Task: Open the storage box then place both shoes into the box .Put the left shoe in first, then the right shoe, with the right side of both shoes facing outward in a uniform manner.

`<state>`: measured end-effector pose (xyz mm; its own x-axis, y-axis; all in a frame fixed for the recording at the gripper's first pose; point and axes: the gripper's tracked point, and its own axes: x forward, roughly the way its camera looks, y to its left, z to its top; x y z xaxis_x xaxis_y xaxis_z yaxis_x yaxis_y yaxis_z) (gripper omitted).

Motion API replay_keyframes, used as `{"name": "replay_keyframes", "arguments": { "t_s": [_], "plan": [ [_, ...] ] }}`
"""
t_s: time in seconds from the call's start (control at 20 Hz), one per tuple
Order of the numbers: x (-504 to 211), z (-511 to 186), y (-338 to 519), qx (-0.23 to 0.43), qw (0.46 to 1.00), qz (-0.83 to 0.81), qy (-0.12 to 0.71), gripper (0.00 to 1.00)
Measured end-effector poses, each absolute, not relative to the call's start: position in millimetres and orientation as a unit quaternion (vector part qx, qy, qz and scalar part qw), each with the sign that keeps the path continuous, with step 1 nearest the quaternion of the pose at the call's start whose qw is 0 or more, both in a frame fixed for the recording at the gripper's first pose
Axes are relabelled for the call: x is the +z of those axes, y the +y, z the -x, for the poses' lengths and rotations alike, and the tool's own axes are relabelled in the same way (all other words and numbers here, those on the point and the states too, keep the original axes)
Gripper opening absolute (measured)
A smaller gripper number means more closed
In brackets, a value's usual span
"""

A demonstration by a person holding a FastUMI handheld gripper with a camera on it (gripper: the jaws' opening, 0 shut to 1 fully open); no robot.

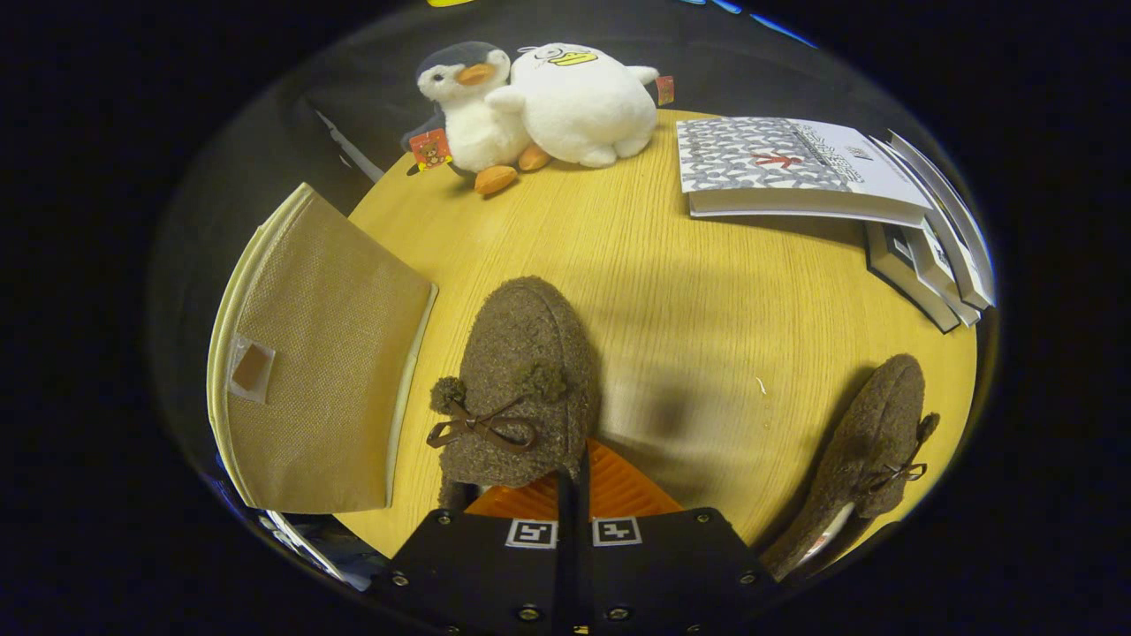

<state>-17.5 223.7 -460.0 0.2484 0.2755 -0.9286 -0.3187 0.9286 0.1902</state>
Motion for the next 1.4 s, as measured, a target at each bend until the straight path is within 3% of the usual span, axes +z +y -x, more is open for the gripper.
{"name": "replay_keyframes", "arguments": {
  "t_s": [0.3,0.7,1.05,1.4],
  "plan": [
    [-369,13,242,0.212,0.804,-0.029,0.556,0.0],
    [-249,-5,343,0.312,0.817,-0.046,0.483,0.0],
    [-264,11,427,0.352,0.791,-0.007,0.5,0.0],
    [-320,32,461,0.343,0.769,0.042,0.538,0.0]
  ]
}}
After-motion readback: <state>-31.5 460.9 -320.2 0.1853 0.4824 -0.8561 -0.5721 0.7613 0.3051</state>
